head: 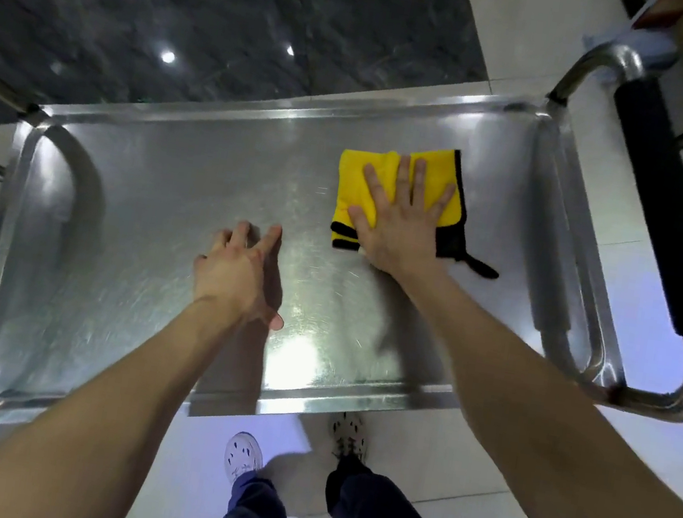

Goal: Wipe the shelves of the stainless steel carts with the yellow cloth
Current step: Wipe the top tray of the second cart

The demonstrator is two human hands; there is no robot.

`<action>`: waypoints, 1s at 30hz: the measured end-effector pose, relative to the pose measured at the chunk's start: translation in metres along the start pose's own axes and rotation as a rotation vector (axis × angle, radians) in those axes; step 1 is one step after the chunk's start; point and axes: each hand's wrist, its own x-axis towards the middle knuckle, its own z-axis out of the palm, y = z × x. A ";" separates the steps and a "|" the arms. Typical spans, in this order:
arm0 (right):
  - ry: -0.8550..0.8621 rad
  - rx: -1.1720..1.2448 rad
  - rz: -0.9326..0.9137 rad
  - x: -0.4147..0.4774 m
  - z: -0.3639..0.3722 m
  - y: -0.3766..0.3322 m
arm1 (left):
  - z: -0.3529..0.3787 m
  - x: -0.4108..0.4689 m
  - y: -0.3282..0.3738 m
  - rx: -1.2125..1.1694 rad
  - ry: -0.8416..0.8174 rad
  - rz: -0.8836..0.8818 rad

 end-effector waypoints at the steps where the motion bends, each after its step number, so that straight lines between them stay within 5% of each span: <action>1: 0.035 0.000 -0.042 -0.024 0.005 -0.006 | -0.001 -0.001 0.000 -0.004 -0.003 0.000; 9: 0.089 -0.022 -0.292 -0.077 0.009 0.005 | 0.005 -0.008 -0.002 0.031 0.011 0.002; 18: -0.066 0.059 0.172 0.101 -0.011 -0.009 | 0.010 0.005 -0.005 0.051 0.055 0.010; 30: -0.040 0.054 -0.135 0.146 0.001 -0.078 | 0.003 0.028 -0.020 0.057 0.093 0.002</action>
